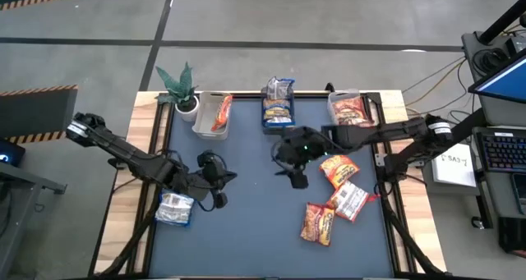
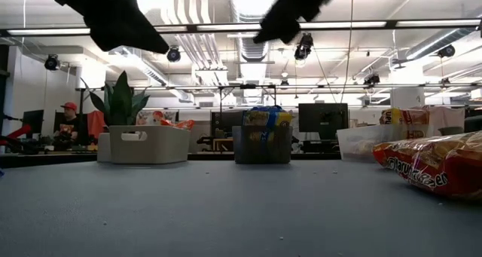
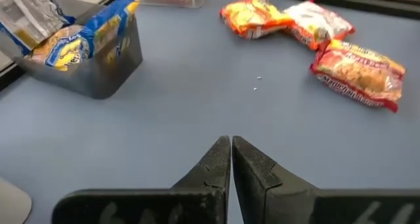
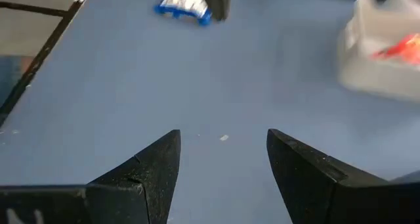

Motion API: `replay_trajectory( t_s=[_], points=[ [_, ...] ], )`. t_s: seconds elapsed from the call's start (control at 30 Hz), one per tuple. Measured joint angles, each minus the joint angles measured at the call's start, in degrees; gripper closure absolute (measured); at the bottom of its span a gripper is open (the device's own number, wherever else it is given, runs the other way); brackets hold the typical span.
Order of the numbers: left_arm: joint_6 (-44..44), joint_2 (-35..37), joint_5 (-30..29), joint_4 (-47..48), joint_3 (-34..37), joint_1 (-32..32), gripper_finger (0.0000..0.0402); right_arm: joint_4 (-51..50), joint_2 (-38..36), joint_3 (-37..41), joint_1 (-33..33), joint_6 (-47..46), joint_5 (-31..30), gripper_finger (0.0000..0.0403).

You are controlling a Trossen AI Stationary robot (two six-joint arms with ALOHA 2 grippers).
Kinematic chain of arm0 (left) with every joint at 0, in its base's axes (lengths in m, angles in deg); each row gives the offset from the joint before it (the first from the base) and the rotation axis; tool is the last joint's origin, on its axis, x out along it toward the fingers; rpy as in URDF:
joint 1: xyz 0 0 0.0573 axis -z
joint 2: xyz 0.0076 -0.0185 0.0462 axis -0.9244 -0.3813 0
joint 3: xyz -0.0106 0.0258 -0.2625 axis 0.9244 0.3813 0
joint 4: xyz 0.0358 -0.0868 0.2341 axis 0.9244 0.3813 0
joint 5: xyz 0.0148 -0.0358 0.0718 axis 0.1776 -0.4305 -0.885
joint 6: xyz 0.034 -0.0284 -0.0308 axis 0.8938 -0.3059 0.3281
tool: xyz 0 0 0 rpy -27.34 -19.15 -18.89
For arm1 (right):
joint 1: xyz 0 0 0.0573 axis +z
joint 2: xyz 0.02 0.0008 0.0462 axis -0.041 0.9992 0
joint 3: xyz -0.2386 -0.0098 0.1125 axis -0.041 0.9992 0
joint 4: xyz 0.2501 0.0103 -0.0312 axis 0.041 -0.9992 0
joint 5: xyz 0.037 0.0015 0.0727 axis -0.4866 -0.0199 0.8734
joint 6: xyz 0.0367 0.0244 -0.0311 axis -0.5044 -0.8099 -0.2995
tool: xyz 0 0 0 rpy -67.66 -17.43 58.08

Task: Sort Maruchan noodles
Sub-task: Put the orange pack noodle into the gray bin

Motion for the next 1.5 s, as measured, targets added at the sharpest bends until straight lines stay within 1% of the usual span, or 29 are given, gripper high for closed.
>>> replay_trajectory(
  t_s=[0.07, 0.17, 0.23, 0.4, 0.53, 0.6, 0.73, 0.87, 1.07, 1.17, 1.33, 1.5],
  points=[
    [0.4, -2.1, 0.0, 0.1, -1.0, 0.0, 0.0402, 0.3, -0.9, 3.4, 0.4, -2.8, 0.0, 0.0188],
    [1.9, -5.4, 0.0, 0.3, -2.5, 0.0, 0.0402, -3.6, -1.8, 6.7, 0.4, -9.6, -0.1, 0.0188],
    [3.4, -7.6, 0.0, 0.4, -3.9, 0.0, 0.0402, -9.0, -2.1, 8.0, -0.3, -15.0, 0.0, 0.0188],
    [6.5, -11.9, -0.2, 1.1, -7.3, 0.0, 0.0402, -26.7, -2.2, 10.7, -1.7, -27.2, -0.5, 0.0188],
    [7.3, -13.4, -0.3, 1.9, -8.6, 0.0, 0.0402, -36.9, -1.9, 13.5, -2.0, -35.5, -4.1, 0.0188],
    [7.3, -13.6, -0.4, 2.0, -8.7, 0.0, 0.0402, -39.9, -1.8, 14.9, -2.0, -38.0, -5.7, 0.0188],
    [7.3, -13.6, -0.6, 2.2, -8.7, 0.0, 0.0402, -38.1, -1.8, 16.1, -2.0, -38.7, -7.9, 0.0188],
    [7.4, -13.4, -0.7, 2.1, -8.7, -0.1, 0.0402, -34.9, -1.6, 15.8, -2.0, -38.7, -12.1, 0.0188],
    [7.2, -13.4, -2.7, 2.0, -8.7, -0.2, 0.0402, -29.3, -1.4, 16.0, -0.8, -38.1, -12.2, 0.0188],
    [7.3, -13.4, -3.6, 2.0, -8.7, -0.2, 0.0402, -29.5, 0.2, 16.3, -0.1, -37.8, -12.9, 0.0188],
    [7.5, -13.4, -6.4, 2.3, -8.7, -0.2, 0.0402, -29.9, 3.1, 16.3, 1.0, -35.7, -18.5, 0.0188],
    [7.6, -13.4, -9.3, 2.7, -8.6, -0.2, 0.0402, -29.9, 5.7, 16.3, 2.4, -34.2, -19.1, 0.0188]
  ],
)
